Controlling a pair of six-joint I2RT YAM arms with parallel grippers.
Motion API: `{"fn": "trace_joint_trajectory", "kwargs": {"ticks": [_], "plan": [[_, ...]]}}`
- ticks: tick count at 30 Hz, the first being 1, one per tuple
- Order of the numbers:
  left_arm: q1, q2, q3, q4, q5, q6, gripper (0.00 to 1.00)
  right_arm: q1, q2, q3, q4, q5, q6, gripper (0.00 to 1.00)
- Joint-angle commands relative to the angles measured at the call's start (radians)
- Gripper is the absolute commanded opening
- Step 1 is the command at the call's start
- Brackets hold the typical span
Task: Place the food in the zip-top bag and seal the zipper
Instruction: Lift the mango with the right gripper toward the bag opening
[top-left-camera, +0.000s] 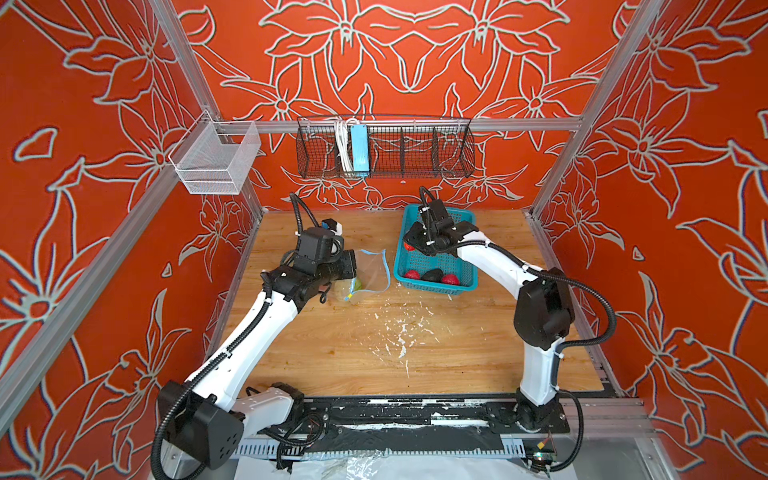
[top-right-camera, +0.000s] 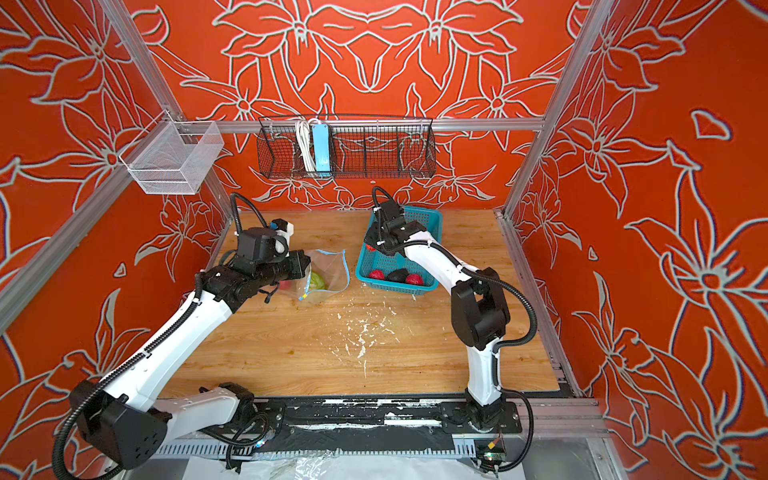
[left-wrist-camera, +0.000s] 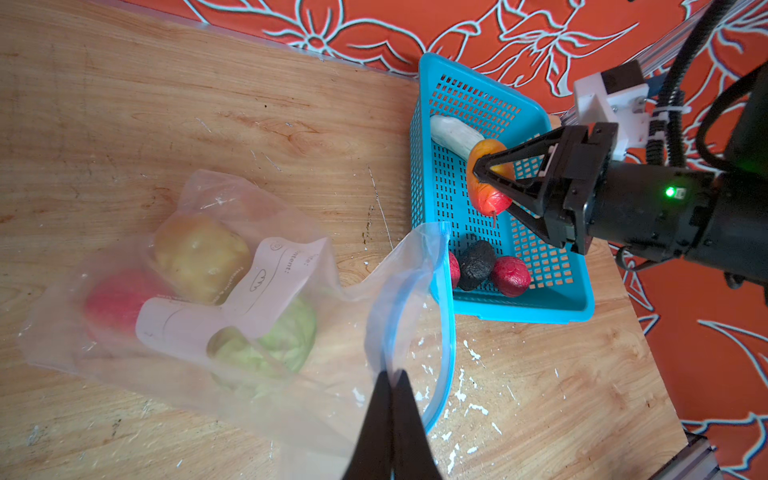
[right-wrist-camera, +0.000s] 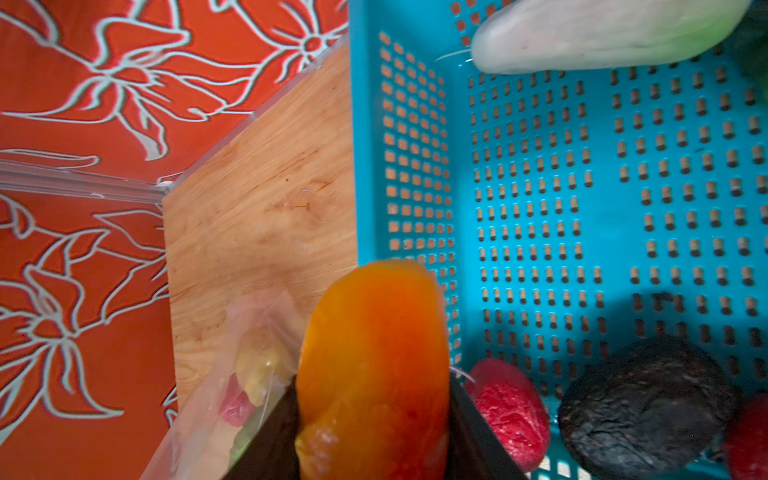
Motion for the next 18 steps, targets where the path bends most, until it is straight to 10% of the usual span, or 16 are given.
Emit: {"fn": "trace_joint_trajectory", "kwargs": {"ticks": [1, 18], "plan": [[0.006, -0.018, -0.011, 0.021, 0.009, -0.004, 0.00, 0.022, -0.053, -0.008, 0.016, -0.002, -0.005, 0.35], [0.005, -0.014, -0.008, 0.012, 0.002, -0.003, 0.00, 0.128, -0.145, -0.042, 0.025, 0.019, -0.018, 0.35]]}}
